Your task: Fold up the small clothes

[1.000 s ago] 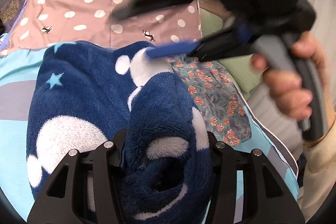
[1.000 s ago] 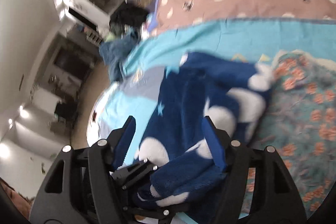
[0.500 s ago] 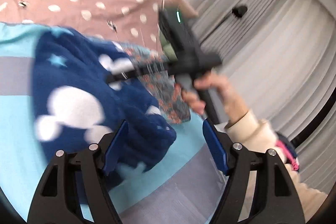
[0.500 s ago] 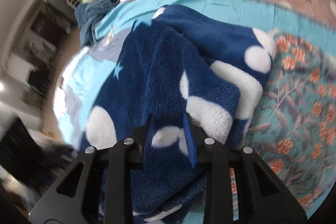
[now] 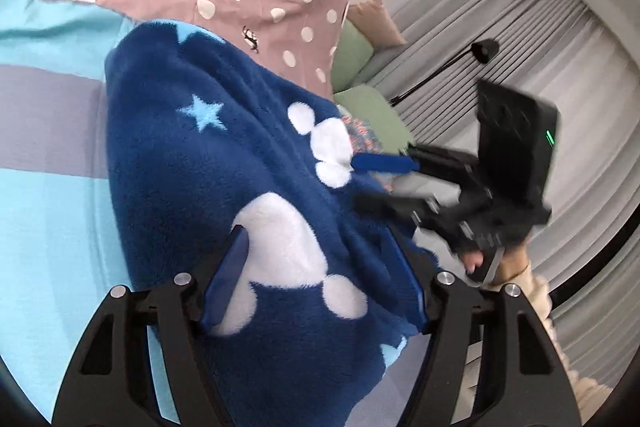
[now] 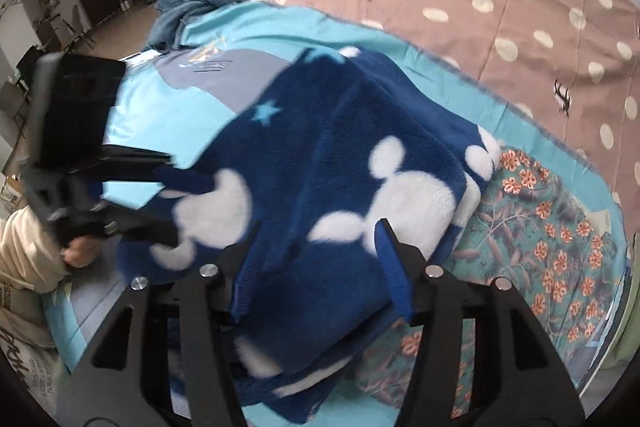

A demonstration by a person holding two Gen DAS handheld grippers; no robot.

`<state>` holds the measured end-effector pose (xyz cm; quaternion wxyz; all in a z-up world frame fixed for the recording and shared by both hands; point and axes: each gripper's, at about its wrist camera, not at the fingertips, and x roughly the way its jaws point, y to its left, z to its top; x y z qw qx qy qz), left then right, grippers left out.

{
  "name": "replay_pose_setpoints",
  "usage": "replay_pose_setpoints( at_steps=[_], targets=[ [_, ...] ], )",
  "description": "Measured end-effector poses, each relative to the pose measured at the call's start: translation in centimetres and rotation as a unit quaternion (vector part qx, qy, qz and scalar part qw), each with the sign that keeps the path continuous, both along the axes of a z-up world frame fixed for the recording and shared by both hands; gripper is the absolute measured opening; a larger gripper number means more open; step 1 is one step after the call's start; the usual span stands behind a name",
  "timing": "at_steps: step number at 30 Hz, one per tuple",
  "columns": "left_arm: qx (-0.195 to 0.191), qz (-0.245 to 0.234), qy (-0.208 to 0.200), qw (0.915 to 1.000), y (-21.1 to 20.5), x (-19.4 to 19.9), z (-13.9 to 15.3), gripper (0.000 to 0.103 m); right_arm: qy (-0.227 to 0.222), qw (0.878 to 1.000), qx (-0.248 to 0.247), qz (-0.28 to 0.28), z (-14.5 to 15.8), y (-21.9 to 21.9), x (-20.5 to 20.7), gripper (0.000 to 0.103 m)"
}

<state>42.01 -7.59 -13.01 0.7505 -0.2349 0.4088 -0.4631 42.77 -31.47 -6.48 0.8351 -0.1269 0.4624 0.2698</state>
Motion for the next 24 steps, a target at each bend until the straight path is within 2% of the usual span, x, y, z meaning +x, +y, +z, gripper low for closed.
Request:
replay_pose_setpoints(
  at_steps=[3,6,9,11,12,15,17,21,24],
  targets=[
    [-0.009,-0.004,0.011,0.9999,0.0,0.2,-0.2,0.068,-0.011,0.999,0.033,0.028,0.7,0.6,-2.4,0.056],
    [-0.007,-0.007,0.009,0.9999,-0.8,0.4,-0.3,0.068,0.005,0.996,0.067,0.057,0.2,1.2,-3.9,0.056],
    [-0.007,-0.013,0.01,0.9998,-1.6,0.2,-0.3,0.068,0.007,0.998,0.025,0.057,-1.4,1.7,-5.0,0.056],
    [-0.005,-0.019,0.007,0.9998,-2.3,0.2,-0.2,0.068,0.007,0.998,-0.023,0.05,-2.9,1.7,-5.3,0.05],
    [-0.005,-0.024,0.006,0.9997,-2.8,0.1,-0.2,0.068,0.009,0.998,-0.028,0.051,-3.4,1.6,-5.5,0.05],
    [0.017,-0.027,-0.017,0.9993,-3.9,-0.4,0.0,0.07,0.005,0.998,-0.031,0.051,-4.2,1.0,-5.6,0.05],
    [0.032,-0.029,-0.03,0.9986,-4.3,-0.6,0.2,0.07,0.011,0.999,-0.013,0.048,-4.5,0.3,-5.2,0.05],
    [0.013,-0.045,-0.012,0.9988,-2.7,-0.4,1.4,0.07,0.009,0.999,-0.006,0.048,-4.8,-0.1,-5.3,0.05],
    [0.037,-0.058,-0.031,0.9971,-2.0,-1.2,1.4,0.07,0.012,0.999,0.006,0.046,-5.0,-0.5,-5.4,0.05]
  ],
)
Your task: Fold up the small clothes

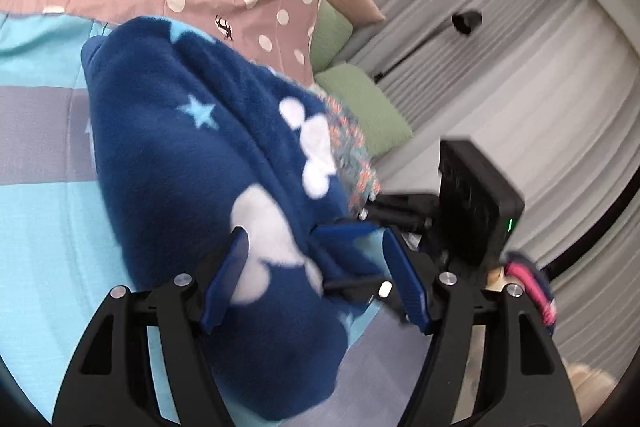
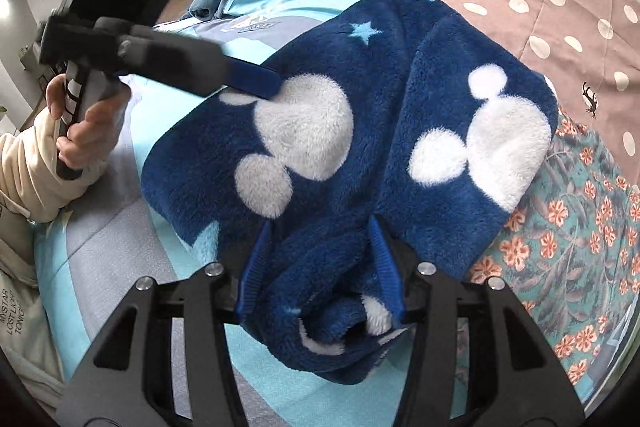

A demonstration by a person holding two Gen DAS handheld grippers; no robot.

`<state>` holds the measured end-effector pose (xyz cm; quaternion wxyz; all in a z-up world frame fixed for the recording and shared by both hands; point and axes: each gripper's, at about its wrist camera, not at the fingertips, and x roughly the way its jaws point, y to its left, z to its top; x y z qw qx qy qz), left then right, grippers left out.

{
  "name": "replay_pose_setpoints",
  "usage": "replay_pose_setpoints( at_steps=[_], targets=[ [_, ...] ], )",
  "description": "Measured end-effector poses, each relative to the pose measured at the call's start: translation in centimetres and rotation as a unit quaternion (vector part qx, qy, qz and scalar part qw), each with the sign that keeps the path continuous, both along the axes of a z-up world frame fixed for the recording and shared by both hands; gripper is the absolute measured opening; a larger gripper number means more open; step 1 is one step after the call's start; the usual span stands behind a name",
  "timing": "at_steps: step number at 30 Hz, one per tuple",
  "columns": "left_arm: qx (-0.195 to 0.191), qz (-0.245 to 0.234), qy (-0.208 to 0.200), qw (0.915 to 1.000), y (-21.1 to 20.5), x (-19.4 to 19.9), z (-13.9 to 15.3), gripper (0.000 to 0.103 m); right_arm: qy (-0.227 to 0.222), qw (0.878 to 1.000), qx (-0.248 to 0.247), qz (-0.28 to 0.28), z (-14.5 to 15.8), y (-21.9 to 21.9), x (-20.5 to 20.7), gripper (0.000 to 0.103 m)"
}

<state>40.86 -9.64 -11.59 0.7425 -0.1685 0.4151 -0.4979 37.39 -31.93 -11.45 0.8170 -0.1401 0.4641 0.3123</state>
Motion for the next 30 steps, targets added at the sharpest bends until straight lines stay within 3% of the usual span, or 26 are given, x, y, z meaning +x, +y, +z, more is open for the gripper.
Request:
replay_pose_setpoints(
  at_steps=[6,9,12,15,17,22,27,30],
  targets=[
    [0.006,-0.007,-0.009,0.9999,-0.6,-0.2,-1.8,0.07,0.007,1.0,0.026,-0.01,-0.5,-1.2,0.3,0.05],
    [-0.038,-0.007,0.03,0.9988,-0.1,0.7,-3.0,0.068,0.004,0.999,0.034,-0.016,-0.7,-1.6,0.2,0.05],
    [-0.05,-0.001,0.052,0.9974,0.7,1.2,-3.9,0.055,0.001,0.999,0.044,-0.025,-0.6,-1.8,-0.2,0.05],
    [-0.064,0.004,0.074,0.9952,1.2,1.5,-4.2,0.054,-0.002,0.996,0.062,-0.062,0.9,-1.5,-0.2,0.05],
    [-0.061,0.004,0.077,0.9952,1.2,1.6,-4.1,0.054,-0.022,0.994,0.076,-0.077,2.3,-0.7,-0.9,0.053],
    [-0.072,-0.003,0.089,0.9934,1.1,2.0,-4.3,0.054,-0.055,0.996,0.032,-0.061,2.2,4.9,-3.8,0.052],
    [-0.073,-0.007,0.093,0.993,1.0,2.0,-4.2,0.054,-0.084,0.99,0.085,-0.077,1.8,6.9,-4.4,0.052],
    [-0.068,-0.004,0.095,0.9931,1.1,2.2,-4.3,0.055,-0.079,0.99,0.078,-0.083,0.6,7.2,-3.3,0.045]
  ],
)
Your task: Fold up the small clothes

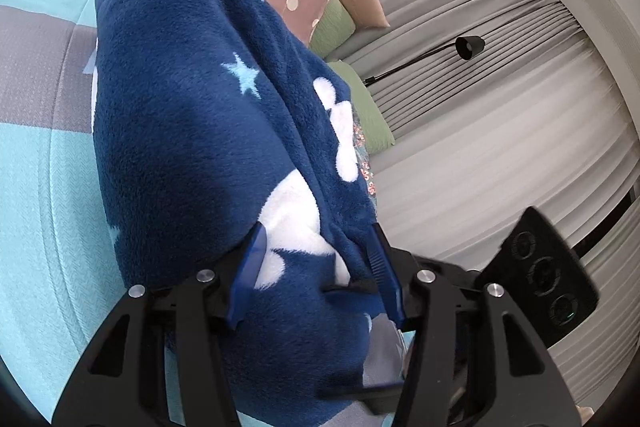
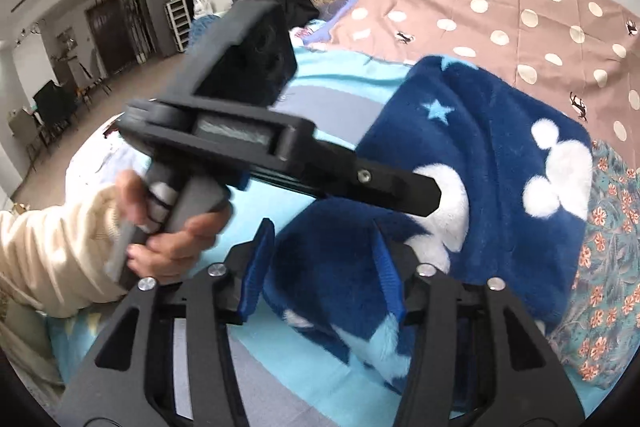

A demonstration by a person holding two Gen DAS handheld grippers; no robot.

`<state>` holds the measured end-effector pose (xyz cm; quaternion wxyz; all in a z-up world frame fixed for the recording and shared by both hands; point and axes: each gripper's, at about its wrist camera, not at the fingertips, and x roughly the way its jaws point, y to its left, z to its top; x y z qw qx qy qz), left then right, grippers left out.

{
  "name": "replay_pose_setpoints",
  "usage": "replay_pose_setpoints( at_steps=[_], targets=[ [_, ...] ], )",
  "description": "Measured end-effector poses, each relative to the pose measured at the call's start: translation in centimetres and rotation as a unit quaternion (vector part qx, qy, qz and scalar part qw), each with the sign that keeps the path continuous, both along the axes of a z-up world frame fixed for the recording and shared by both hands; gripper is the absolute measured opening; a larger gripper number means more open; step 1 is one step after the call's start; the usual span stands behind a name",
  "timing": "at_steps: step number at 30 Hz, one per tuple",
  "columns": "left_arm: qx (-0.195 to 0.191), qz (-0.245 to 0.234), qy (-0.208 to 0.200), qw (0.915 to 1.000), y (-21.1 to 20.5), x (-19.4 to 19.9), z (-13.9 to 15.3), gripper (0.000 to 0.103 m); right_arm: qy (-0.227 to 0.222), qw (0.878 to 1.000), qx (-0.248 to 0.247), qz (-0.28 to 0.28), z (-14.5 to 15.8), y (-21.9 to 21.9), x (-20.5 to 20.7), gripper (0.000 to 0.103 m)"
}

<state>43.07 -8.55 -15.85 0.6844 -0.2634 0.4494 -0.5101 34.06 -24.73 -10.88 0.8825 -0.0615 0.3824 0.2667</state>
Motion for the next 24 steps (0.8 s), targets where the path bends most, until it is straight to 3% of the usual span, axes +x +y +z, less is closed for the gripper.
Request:
replay_pose_setpoints(
  at_steps=[2,5,9,13,19,21,24],
  targets=[
    [0.004,0.0,0.011,0.9999,0.1,0.2,-0.5,0.056,0.016,1.0,-0.004,-0.003,-1.7,0.2,0.8,0.042],
    [-0.001,-0.002,0.025,0.9997,-0.1,0.6,-1.0,0.056,-0.019,0.998,-0.054,-0.007,-3.0,1.2,0.0,0.042],
    [0.004,-0.002,0.03,0.9995,-0.3,0.7,-0.7,0.056,-0.013,0.999,-0.038,-0.011,-3.2,0.4,0.1,0.042],
    [-0.011,0.0,0.075,0.9971,1.4,1.3,0.0,0.057,-0.013,0.999,-0.046,-0.006,-3.1,0.2,0.2,0.042],
    [0.002,0.04,0.095,0.9947,4.6,1.0,-0.3,0.074,-0.016,0.999,-0.042,-0.001,-2.9,0.1,1.0,0.042],
    [0.009,0.062,0.094,0.9936,5.5,1.0,-0.5,0.091,-0.013,0.999,-0.034,-0.001,-2.8,-0.2,1.2,0.042],
    [0.033,0.078,0.111,0.9903,5.7,1.7,-1.9,0.093,-0.01,1.0,-0.027,0.001,-2.7,-0.5,1.3,0.042]
  ],
)
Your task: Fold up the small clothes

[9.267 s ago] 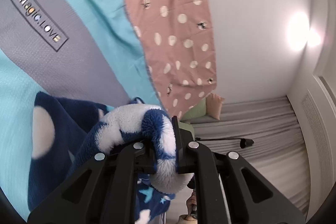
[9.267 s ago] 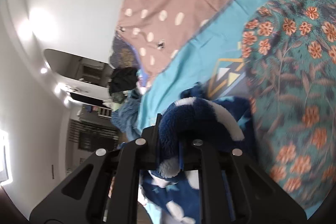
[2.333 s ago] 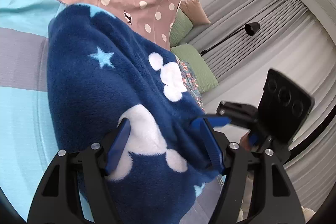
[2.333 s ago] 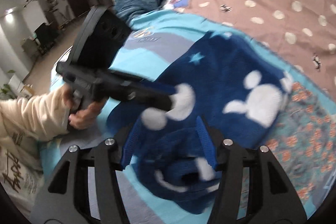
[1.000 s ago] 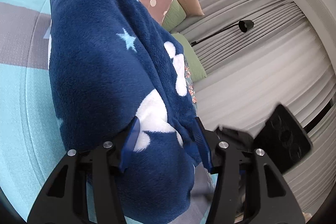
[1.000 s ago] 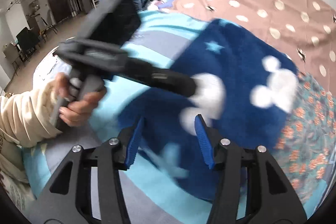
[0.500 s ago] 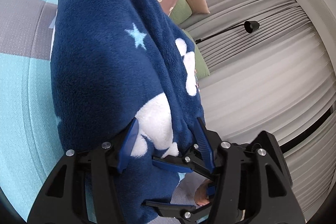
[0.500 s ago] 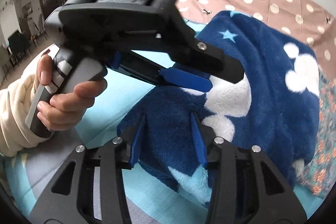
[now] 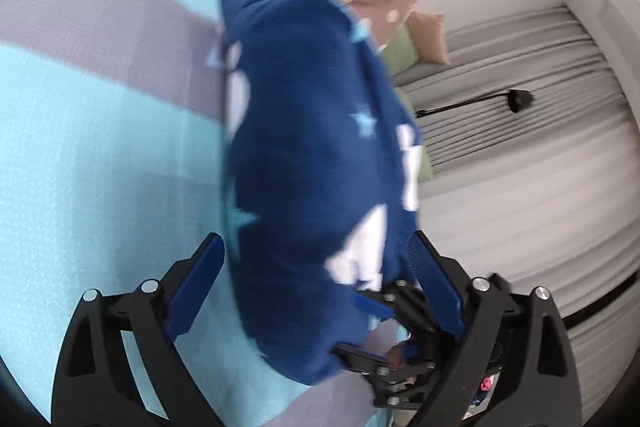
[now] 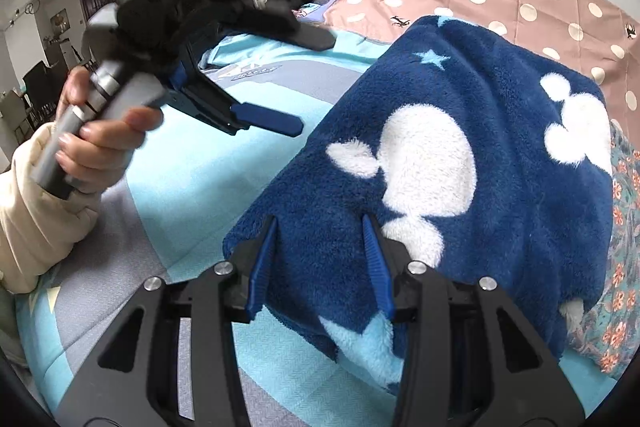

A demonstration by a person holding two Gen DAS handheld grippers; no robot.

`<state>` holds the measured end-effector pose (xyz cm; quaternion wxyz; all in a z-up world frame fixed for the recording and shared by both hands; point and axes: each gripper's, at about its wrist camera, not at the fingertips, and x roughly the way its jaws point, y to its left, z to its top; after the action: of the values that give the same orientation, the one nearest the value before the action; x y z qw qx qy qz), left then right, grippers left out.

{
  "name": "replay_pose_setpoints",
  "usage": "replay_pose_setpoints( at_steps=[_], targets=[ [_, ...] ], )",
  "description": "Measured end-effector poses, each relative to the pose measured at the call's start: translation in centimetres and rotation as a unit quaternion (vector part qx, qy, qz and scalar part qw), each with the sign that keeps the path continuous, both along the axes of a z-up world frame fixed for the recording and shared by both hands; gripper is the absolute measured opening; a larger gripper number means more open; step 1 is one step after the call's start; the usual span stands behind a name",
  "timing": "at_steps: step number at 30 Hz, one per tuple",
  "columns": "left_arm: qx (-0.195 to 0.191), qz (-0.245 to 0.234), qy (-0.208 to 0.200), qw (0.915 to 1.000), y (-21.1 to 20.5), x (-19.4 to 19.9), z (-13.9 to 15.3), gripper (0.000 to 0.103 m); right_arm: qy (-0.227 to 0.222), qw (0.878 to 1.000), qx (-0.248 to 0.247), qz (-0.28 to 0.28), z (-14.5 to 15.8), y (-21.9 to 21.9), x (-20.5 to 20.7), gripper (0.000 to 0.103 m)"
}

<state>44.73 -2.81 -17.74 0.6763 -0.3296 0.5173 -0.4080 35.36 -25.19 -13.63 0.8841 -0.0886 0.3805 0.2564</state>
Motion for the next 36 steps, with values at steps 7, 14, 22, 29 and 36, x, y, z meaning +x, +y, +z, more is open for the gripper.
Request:
replay_pose_setpoints(
  at_steps=[7,14,22,29,36],
  targets=[
    [-0.056,-0.055,0.092,0.9927,-3.8,2.0,-3.7,0.099,0.01,1.0,0.018,0.0,0.3,-0.4,0.3,0.042],
    [-0.04,-0.082,0.061,0.994,-6.2,1.0,-2.4,0.102,0.043,0.995,0.085,-0.004,1.0,-2.2,0.8,0.042],
    [-0.006,-0.093,0.038,0.9949,-7.6,0.2,-0.5,0.102,0.078,0.982,0.172,-0.008,1.7,-4.6,0.9,0.036],
    [0.065,-0.117,0.053,0.9895,-8.6,0.0,-1.6,0.102,0.072,0.988,0.139,0.0,1.6,-4.0,0.8,0.033],
    [0.014,-0.106,0.076,0.9914,-10.8,0.3,-1.5,0.102,0.072,0.985,0.158,0.001,1.6,-4.6,0.3,0.033]
  ],
)
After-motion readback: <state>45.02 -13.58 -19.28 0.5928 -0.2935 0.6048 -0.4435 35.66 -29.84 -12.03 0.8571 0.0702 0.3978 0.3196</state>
